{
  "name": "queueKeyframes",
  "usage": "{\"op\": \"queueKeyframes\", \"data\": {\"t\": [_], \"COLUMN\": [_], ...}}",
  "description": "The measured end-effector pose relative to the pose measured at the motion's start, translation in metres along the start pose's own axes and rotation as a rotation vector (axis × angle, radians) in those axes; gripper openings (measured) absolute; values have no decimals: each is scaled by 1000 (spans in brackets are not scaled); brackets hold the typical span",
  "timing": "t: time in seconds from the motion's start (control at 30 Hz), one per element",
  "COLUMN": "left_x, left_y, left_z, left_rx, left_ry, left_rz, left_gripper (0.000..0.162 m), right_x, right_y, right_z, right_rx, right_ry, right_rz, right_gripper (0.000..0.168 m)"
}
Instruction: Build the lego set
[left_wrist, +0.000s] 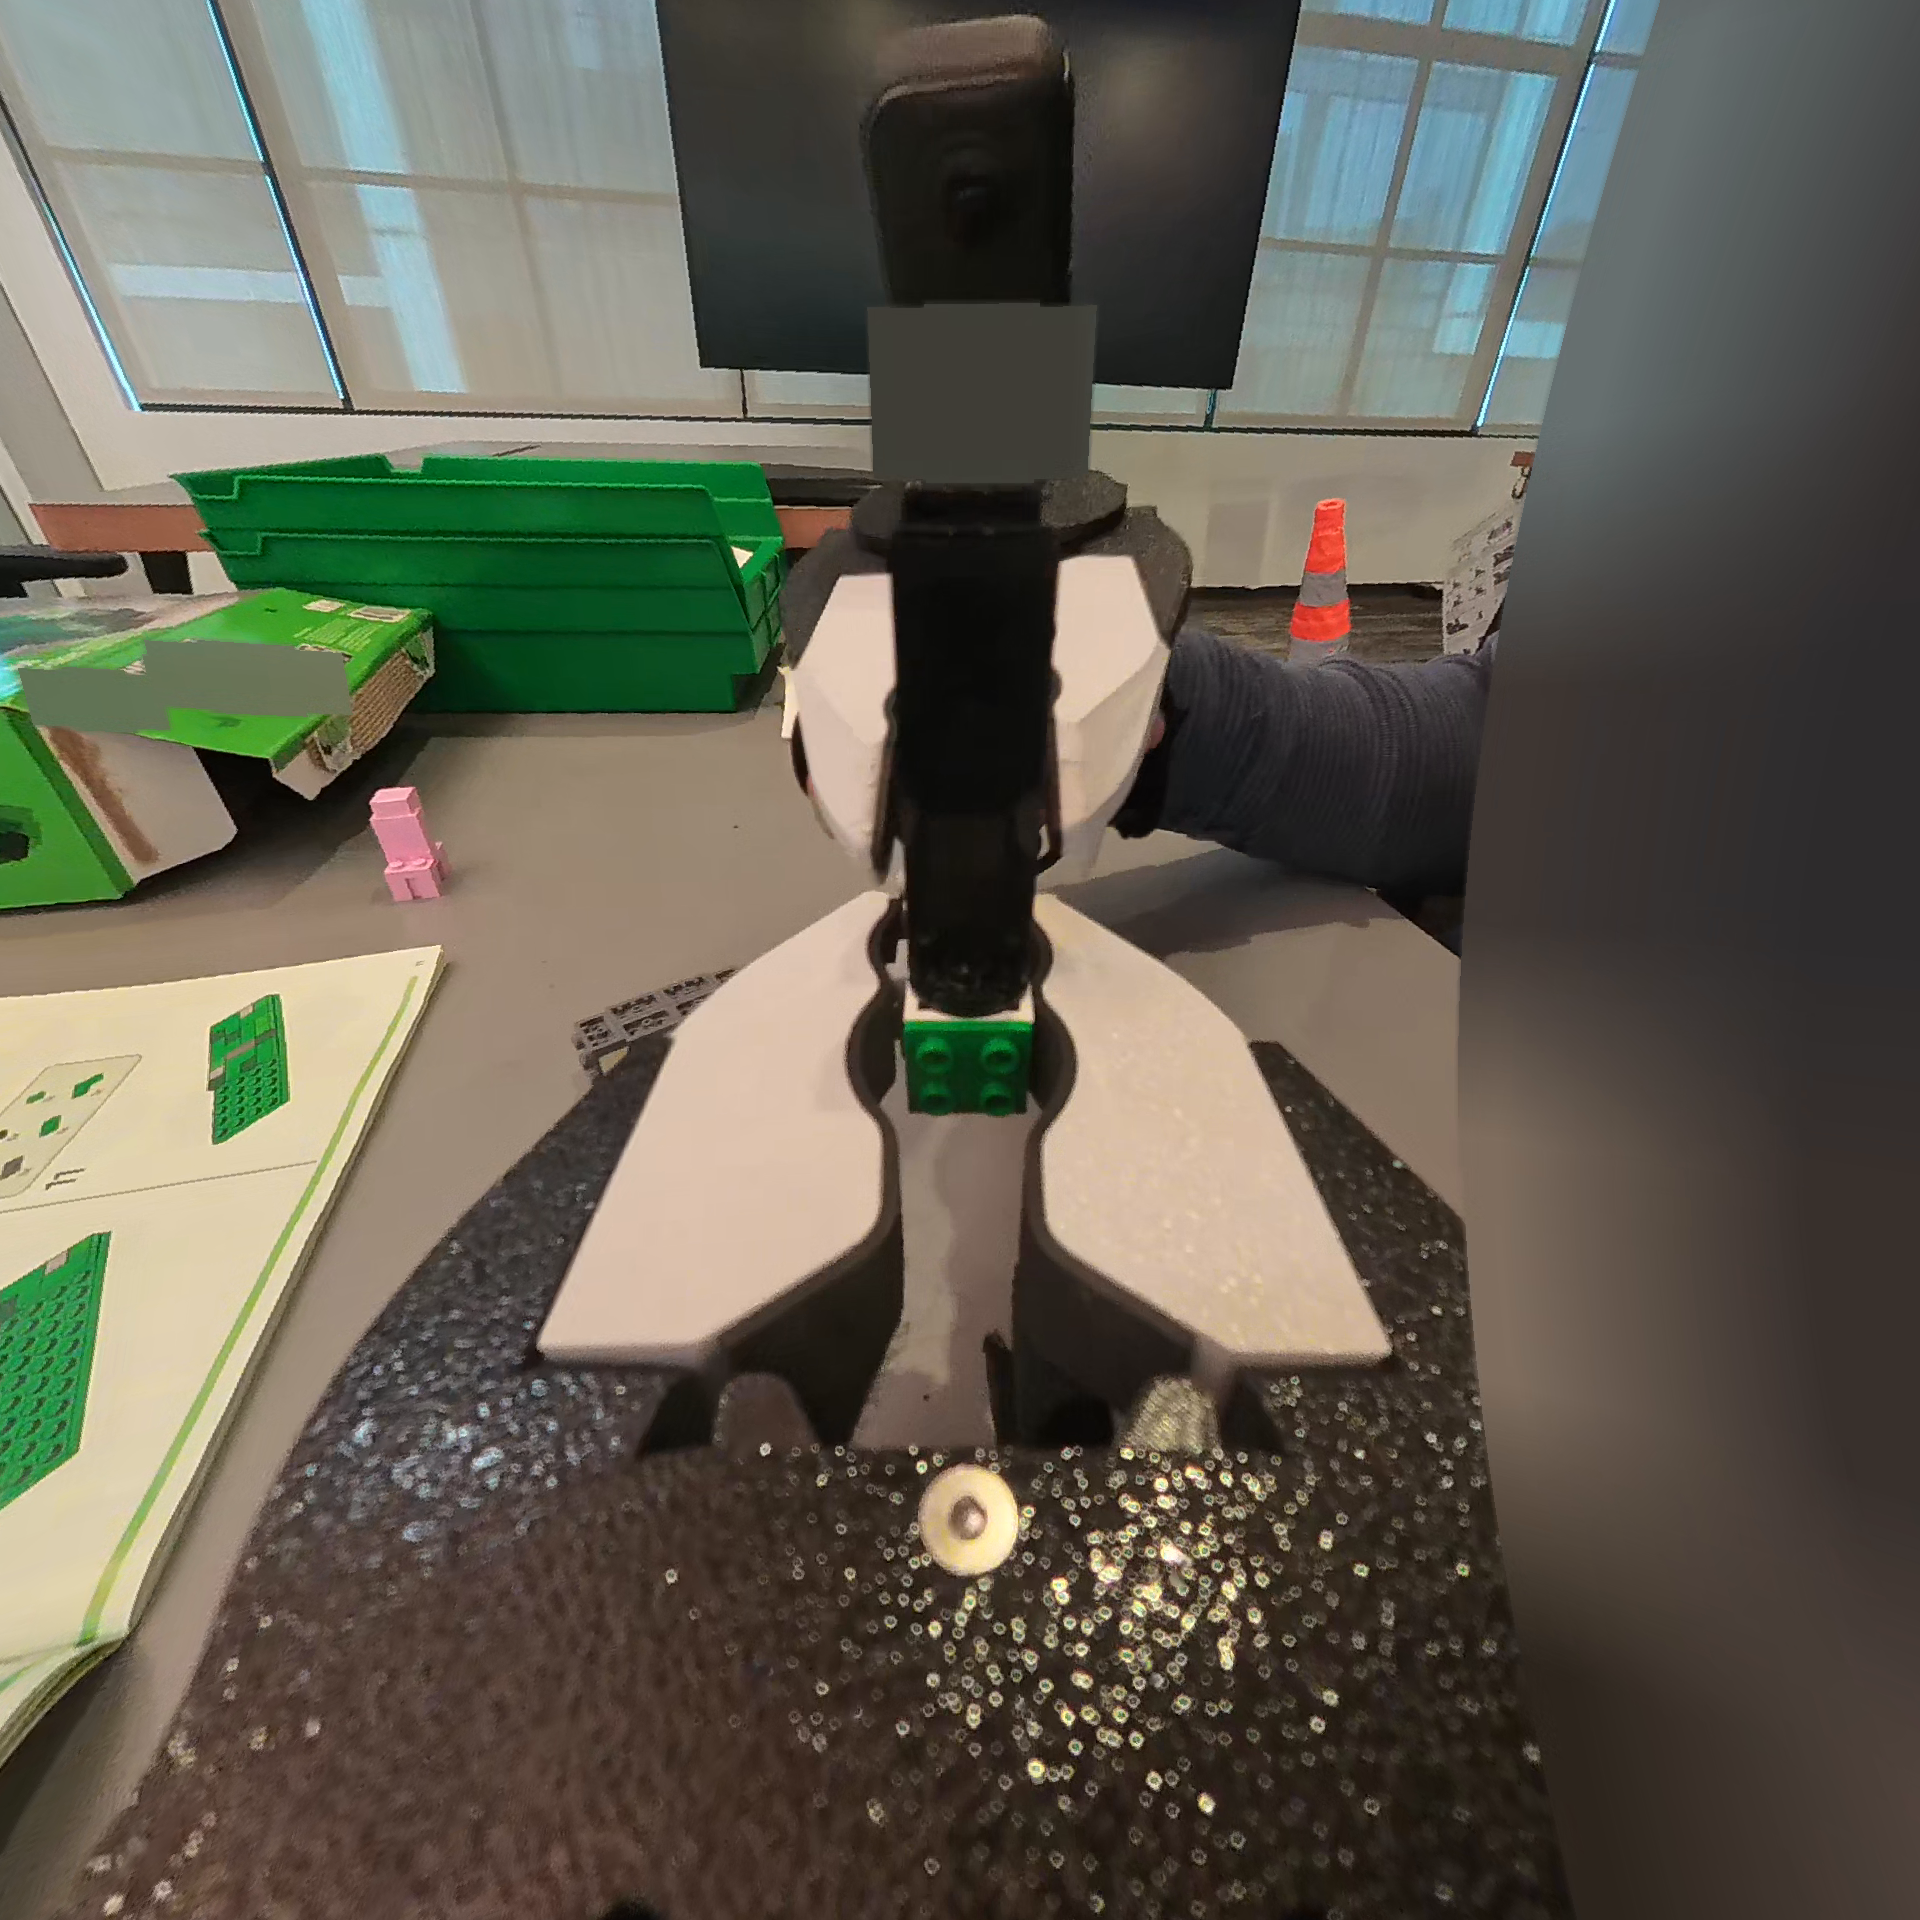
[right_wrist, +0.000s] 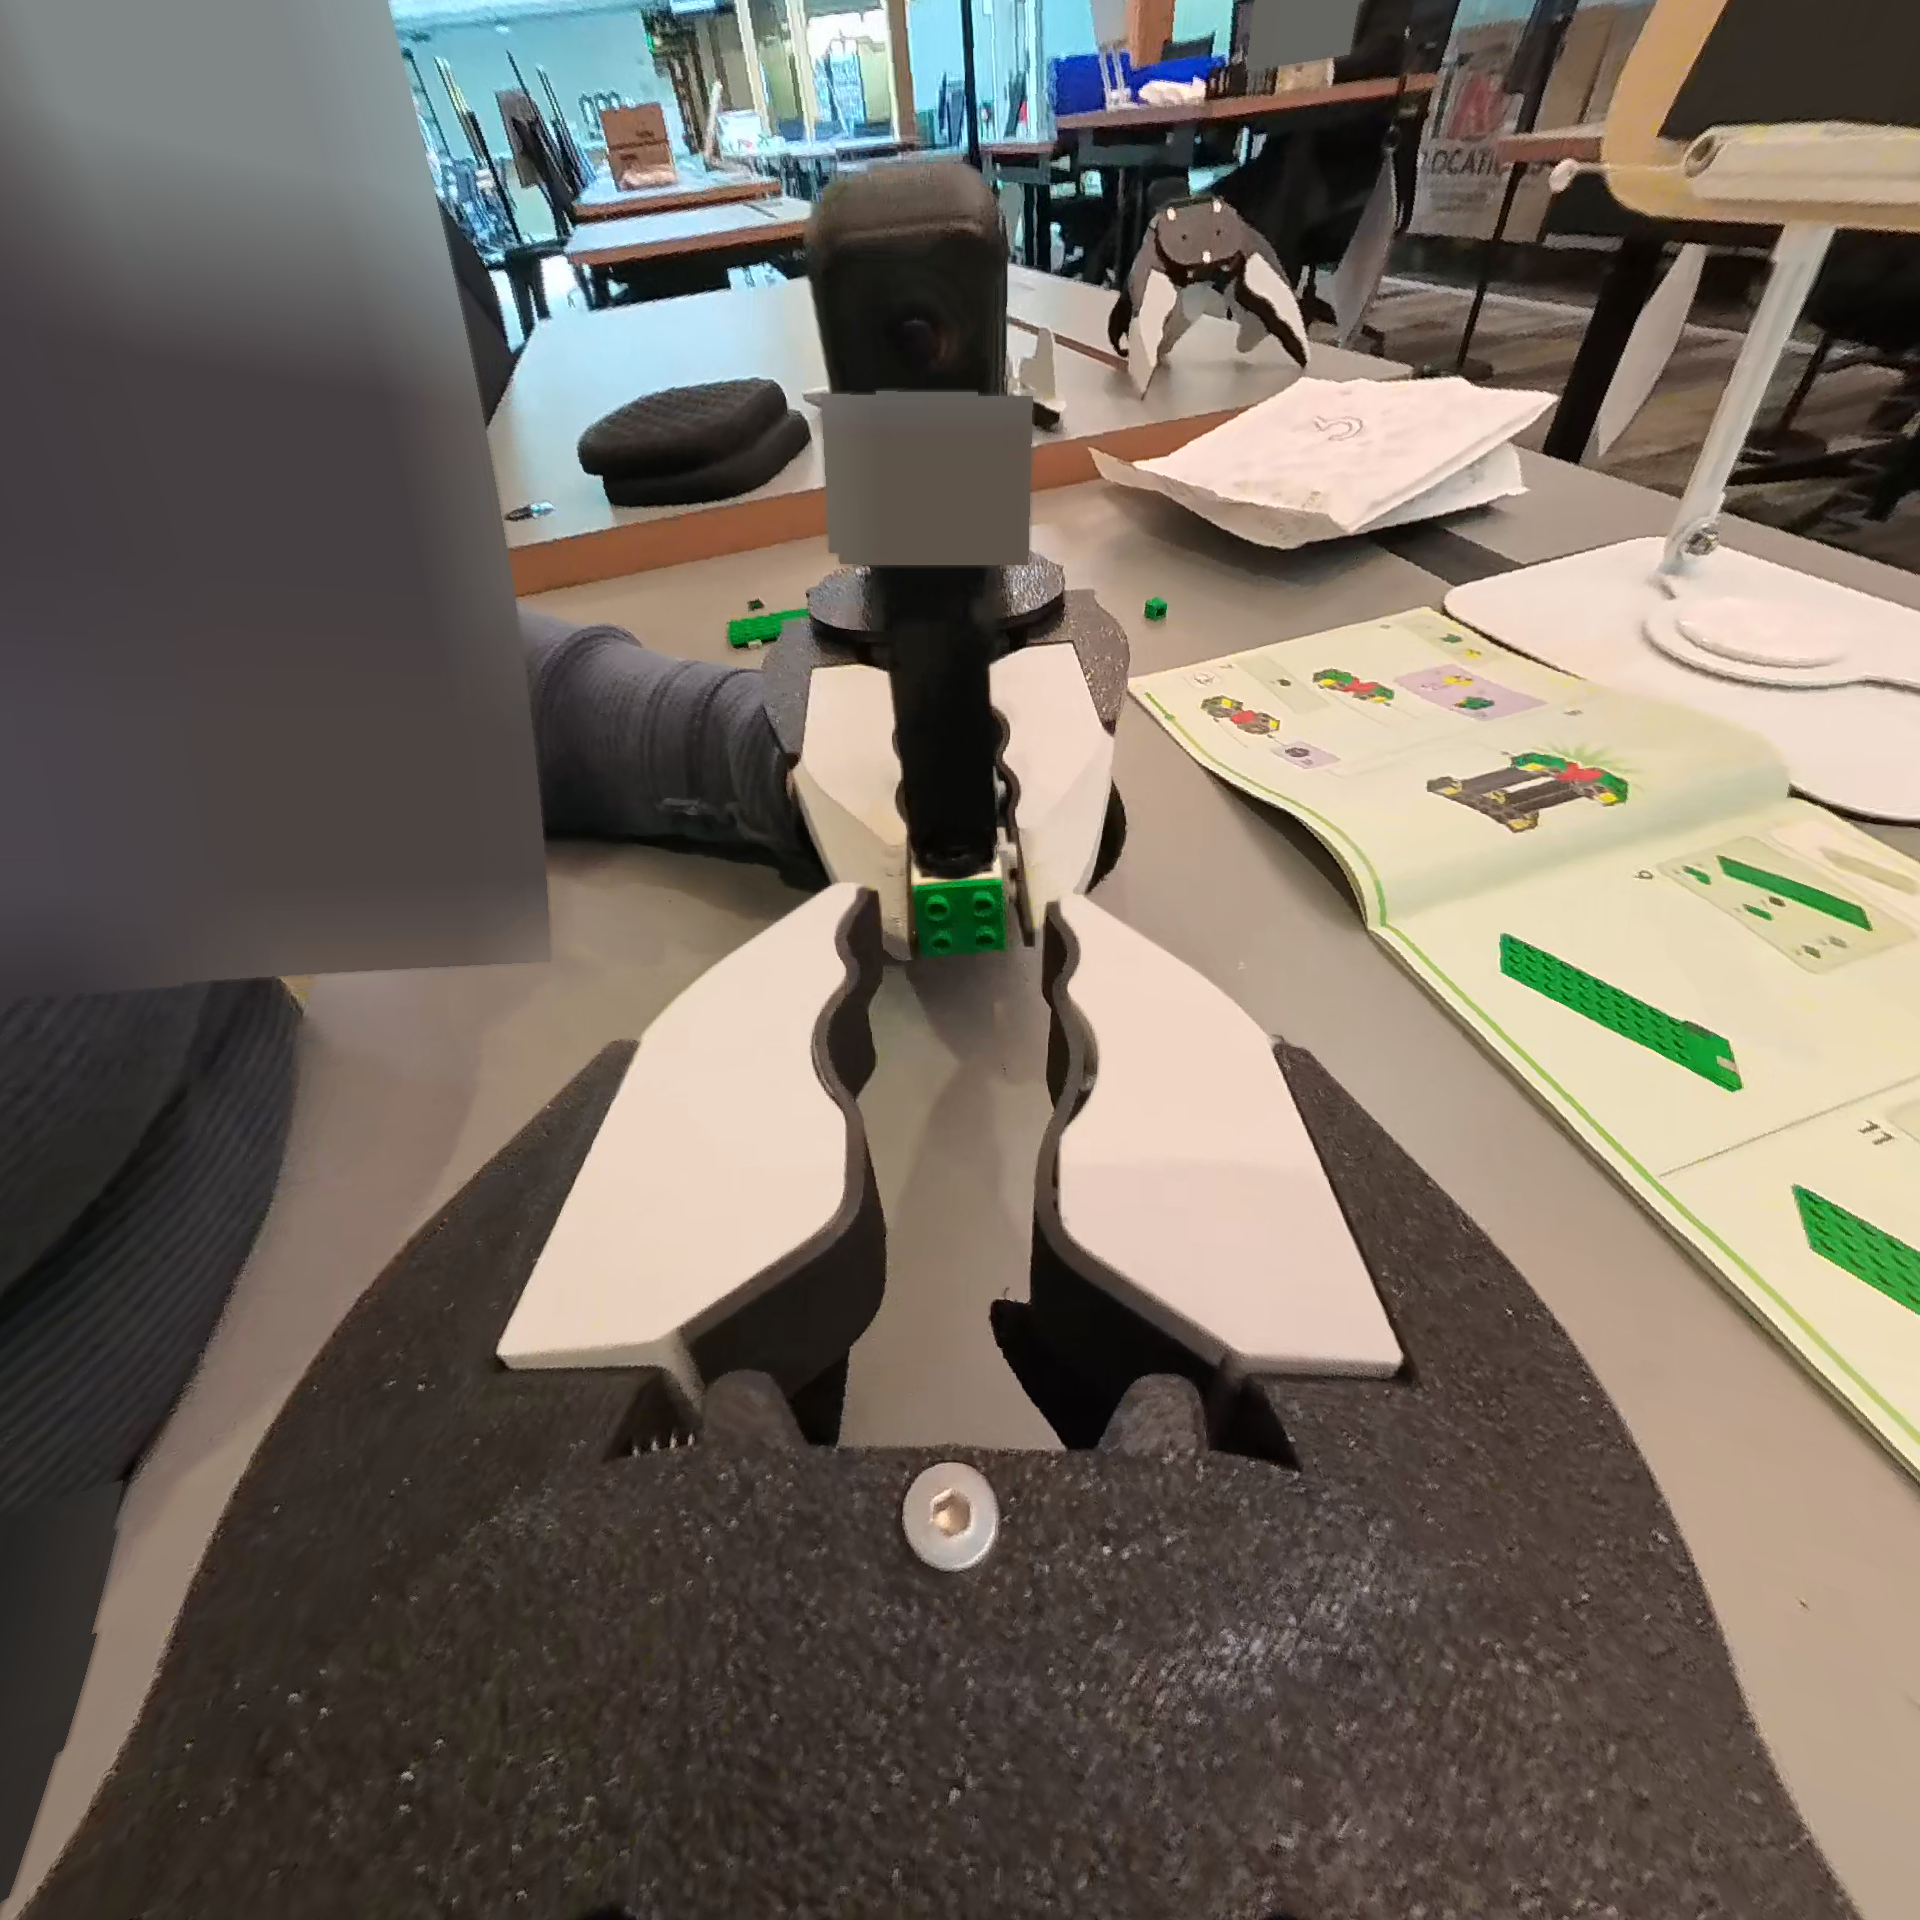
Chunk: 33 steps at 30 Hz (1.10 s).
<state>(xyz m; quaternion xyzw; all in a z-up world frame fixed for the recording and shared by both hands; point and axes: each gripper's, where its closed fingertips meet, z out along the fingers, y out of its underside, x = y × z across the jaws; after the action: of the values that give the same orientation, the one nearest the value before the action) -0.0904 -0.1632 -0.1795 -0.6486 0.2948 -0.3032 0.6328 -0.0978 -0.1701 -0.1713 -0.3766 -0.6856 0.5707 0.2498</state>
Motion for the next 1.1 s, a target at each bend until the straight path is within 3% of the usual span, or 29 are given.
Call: {"op": "queueKeyframes", "data": {"t": [0.17,0.57,0.73,0.9,1.1], "left_x": [2,3,-1,-2,0], "left_y": [2,-4,-7,-9,-11], "left_z": [1,1,-1,0,0], "left_rx": [-13,39,60,76,95], "left_ry": [10,15,2,-5,1], "left_rz": [9,-13,-39,-67,-72], "left_gripper": [20,21,30,38,22], "right_x": [-3,-4,1,7,3], "right_y": [0,-2,-7,-22,-24], "right_z": [5,6,3,-7,-6], "right_rx": [-7,34,92,258,312], "right_ry": [-9,-12,19,30,-31], "right_rz": [-36,-57,-60,8,59], "right_gripper": [16,16,16,16,16]}}
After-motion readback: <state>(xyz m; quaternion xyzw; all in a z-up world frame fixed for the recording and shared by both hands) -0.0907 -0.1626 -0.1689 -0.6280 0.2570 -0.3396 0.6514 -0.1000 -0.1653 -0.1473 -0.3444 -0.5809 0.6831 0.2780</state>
